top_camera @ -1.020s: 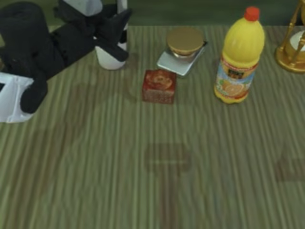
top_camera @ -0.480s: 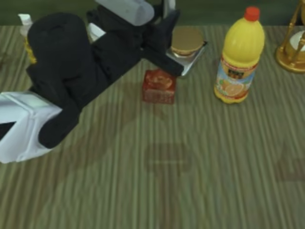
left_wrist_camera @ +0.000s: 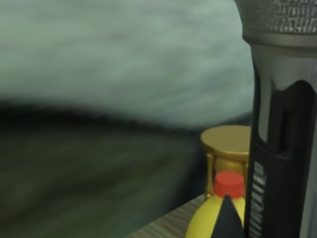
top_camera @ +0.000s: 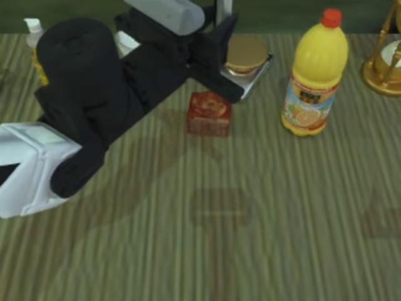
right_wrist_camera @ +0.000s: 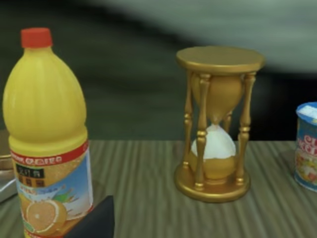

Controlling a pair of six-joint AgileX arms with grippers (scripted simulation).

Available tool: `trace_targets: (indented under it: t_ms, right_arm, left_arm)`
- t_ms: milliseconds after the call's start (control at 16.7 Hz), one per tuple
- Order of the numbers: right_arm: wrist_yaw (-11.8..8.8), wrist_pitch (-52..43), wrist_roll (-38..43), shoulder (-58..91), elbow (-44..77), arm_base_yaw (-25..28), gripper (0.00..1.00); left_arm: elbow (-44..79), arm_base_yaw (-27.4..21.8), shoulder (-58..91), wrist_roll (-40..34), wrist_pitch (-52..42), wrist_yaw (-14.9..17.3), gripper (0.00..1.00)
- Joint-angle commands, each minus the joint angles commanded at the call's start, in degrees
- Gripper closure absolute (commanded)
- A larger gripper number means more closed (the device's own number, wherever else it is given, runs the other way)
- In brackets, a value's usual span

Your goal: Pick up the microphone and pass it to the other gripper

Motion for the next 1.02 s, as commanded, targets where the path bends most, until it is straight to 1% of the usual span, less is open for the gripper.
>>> trace_targets:
  t_ms: [300, 480, 660, 1020]
  right_arm:
    - [0.01, 0.04, 0.0, 0.1, 0.09, 0.09, 0.0]
    - [0.31, 1.54, 0.0, 3.83, 3.44, 3.19, 0.0]
    - [1.1, 4.56, -0.04, 13.08, 10.34, 9.52, 0.0]
    - [3.08, 11.52, -0.16, 41.42, 27.17, 25.65, 0.0]
  left_arm:
    - [-0.08, -0.06, -0.05, -0.01, -0.03, -0.05, 1.0]
    - [-0.08, -0.06, -0.05, -0.01, -0.03, -0.05, 1.0]
    - [-0.08, -0.06, -0.05, -0.01, -0.03, -0.05, 1.0]
    - [-0.08, -0.06, -0.05, -0.01, -0.03, -0.05, 1.0]
